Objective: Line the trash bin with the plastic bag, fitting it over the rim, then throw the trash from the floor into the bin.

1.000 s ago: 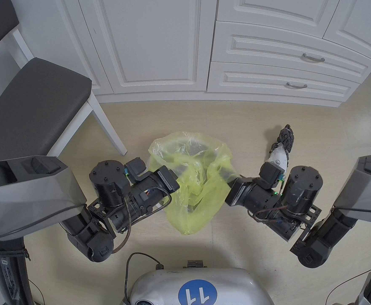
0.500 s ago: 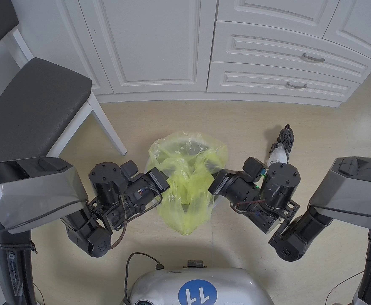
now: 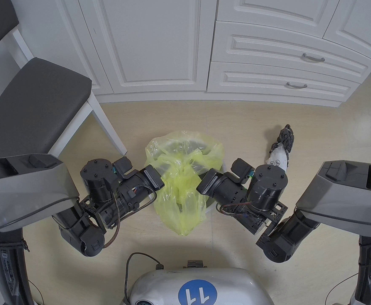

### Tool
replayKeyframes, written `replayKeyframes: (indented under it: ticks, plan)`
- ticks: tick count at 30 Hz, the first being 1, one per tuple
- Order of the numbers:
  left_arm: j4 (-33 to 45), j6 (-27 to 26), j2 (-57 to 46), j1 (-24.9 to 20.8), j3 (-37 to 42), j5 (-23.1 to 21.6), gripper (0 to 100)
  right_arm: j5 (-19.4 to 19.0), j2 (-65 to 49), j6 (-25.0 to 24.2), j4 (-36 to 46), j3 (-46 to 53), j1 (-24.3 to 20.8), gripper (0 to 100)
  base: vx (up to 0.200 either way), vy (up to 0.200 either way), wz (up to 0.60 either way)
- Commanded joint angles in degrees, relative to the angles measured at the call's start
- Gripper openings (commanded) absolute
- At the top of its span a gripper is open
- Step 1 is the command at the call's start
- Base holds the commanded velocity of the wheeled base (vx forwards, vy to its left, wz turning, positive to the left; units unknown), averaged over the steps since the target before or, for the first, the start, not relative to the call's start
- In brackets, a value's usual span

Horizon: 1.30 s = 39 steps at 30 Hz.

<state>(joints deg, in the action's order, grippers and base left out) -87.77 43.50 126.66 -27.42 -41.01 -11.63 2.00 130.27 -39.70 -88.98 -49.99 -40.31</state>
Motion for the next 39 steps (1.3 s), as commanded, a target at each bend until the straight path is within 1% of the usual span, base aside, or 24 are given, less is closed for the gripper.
replayKeyframes:
  ticks: [1, 5, 7, 10, 11, 14, 16, 19, 22, 25, 29, 34, 39]
  plan:
    - [-0.03, -0.08, -0.89, 0.52, 0.49, -0.06, 0, -0.07, 2.01, -2.04, -1.02, -0.10, -1.52, 0, 0.000, 0.000, 0.00]
    - [-0.03, -0.78, -0.98, 1.58, 0.76, -0.24, 0, 0.02, 3.85, -3.01, -1.02, -0.28, -2.58, 0, 0.000, 0.000, 0.00]
    - [-0.03, -2.80, -0.54, 2.37, 0.76, -0.50, 0, 0.02, 5.70, -4.50, -1.02, -0.81, -2.40, 0, 0.000, 0.000, 0.00]
    - [-0.03, -3.15, -0.36, 2.37, 0.76, -0.50, 0, 0.02, 6.05, -7.32, -0.67, -0.81, -2.14, 0, 0.000, 0.000, 0.00]
    - [-0.03, -3.15, -0.45, 2.37, 0.67, -0.50, 0, 0.02, 6.14, -8.46, 0.30, -1.07, -2.14, 0, 0.000, 0.000, 0.00]
    - [-0.03, -3.33, -0.36, 2.46, 0.49, -0.32, 0, 0.20, 7.63, -9.60, 3.11, -3.36, -2.14, 0, 0.000, 0.000, 0.00]
    - [-0.03, -3.42, -0.10, 2.37, 0.32, -0.32, 0, 0.64, 8.77, -9.78, 4.96, -5.64, -1.43, 0, 0.000, 0.000, 0.00]
    - [-0.03, -3.33, 0.69, 2.10, 0.14, -0.32, 0, 0.64, 9.65, -10.13, 6.80, -7.31, 1.03, 0, 0.000, 0.000, 0.00]
    - [-0.03, -3.24, 1.84, 1.40, -0.65, -0.06, 0, 0.73, 10.71, -11.97, 8.65, -9.42, 2.43, 0, 0.000, 0.000, 0.00]
    - [-0.03, -3.15, 2.71, 0.35, -1.27, 0.03, 0, 0.81, 11.59, -12.15, 10.49, -11.62, 4.28, 0, 0.000, 0.000, 0.00]
    - [-0.03, -3.15, 3.77, -0.53, -2.23, 0.38, 0, 0.90, 11.59, -12.24, 10.84, -13.20, 6.48, 0, 0.000, 0.000, 0.00]
    - [-0.03, -2.63, 5.00, -1.76, -3.73, 2.84, 0, 2.04, 10.53, -11.97, 10.58, -13.90, 7.18, 0, 0.000, 0.000, 0.00]
    - [-0.03, -2.71, 7.37, -4.05, -4.25, 3.46, 0, 2.66, 6.23, -11.45, 10.58, -12.58, 7.00, 0, 0.000, 0.000, 0.00]
